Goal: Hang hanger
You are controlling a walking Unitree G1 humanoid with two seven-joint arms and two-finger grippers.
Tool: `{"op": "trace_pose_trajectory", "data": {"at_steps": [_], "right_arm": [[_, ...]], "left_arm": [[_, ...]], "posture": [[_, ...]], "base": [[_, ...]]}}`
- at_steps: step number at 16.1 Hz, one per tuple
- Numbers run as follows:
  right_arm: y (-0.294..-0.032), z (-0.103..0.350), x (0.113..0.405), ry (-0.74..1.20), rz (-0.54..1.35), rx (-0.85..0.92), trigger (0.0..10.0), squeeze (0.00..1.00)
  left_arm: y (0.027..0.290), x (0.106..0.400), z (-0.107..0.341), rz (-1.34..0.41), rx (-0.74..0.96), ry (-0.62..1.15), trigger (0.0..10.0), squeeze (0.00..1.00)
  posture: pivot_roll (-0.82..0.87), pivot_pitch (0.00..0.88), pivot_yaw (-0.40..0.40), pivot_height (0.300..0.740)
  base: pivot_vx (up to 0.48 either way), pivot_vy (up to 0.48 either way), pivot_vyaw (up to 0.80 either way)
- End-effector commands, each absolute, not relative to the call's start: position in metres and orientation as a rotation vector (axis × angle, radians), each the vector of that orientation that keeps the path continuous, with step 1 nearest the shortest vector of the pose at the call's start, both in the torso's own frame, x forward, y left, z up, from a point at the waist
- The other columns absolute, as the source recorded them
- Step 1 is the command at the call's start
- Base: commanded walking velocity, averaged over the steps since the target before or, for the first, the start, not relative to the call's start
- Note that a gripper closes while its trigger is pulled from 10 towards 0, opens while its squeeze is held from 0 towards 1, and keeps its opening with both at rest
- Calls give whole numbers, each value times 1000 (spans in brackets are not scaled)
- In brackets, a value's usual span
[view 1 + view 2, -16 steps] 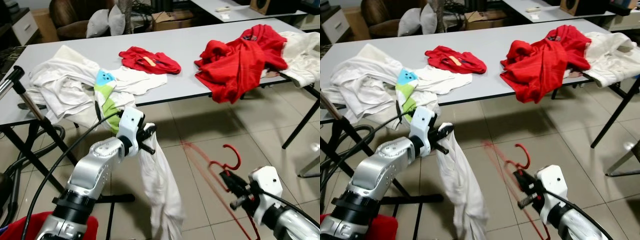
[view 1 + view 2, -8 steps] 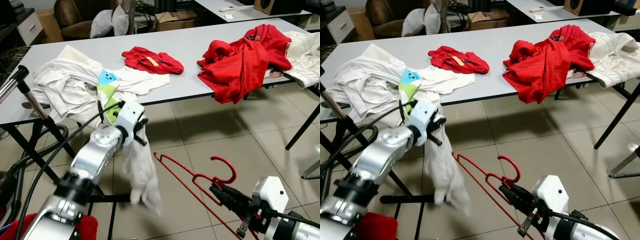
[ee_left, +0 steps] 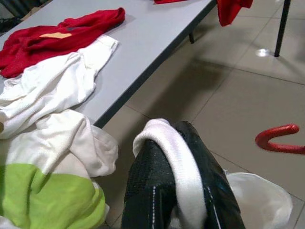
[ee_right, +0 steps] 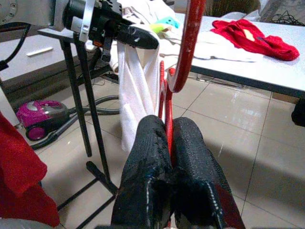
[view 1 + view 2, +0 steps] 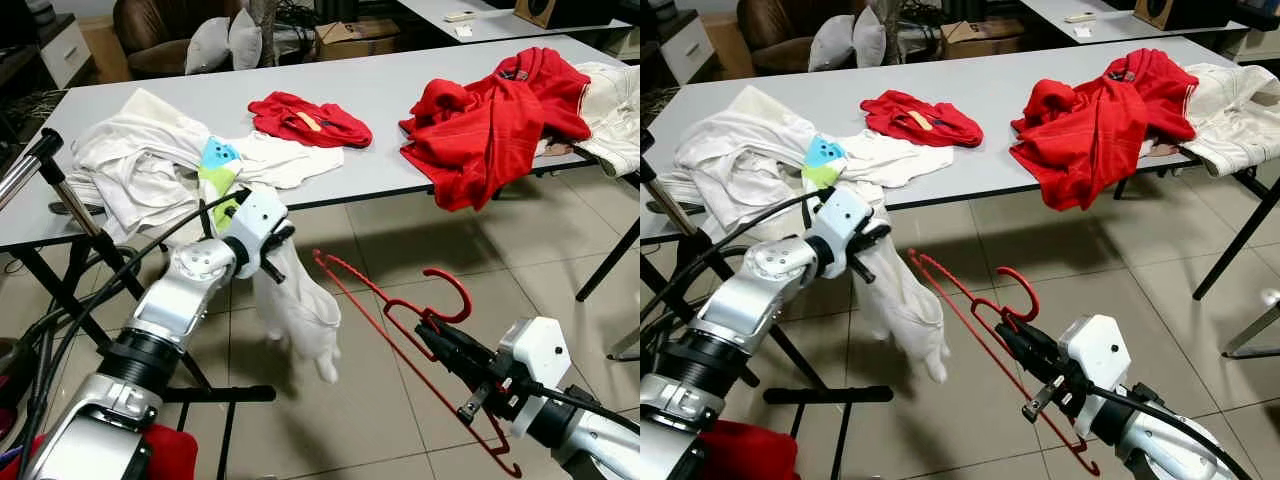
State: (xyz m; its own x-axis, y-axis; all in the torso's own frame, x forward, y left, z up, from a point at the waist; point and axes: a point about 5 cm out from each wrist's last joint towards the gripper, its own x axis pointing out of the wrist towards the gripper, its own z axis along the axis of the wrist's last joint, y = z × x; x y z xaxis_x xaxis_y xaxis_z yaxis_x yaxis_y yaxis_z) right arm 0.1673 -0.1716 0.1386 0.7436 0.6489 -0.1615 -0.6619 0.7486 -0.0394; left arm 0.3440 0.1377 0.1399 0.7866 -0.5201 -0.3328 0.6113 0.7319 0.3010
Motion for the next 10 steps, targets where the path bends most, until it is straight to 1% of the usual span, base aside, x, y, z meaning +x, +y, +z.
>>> {"op": "trace_pose_trajectory", "data": {"at_steps": [1,4,6,10], "right_arm": [[-168,145,168,108,739,-96,10000,0],[-160,144,166,113,788,-75,10000,0],[-160,144,169,105,768,-75,10000,0],[-157,140,183,98,726,-62,10000,0]], "left_arm": [[138,348,151,-641,421,196,0,0],[134,352,157,-652,404,170,0,0],[131,352,158,-674,401,165,0,0],[121,343,170,-775,367,143,0,0]], "posture": [[-97,0,94,740],[-94,0,97,740],[-94,0,99,740],[-87,0,107,740]], "base": [[0,0,0],[0,0,0],[0,0,0],[0,0,0]]}}
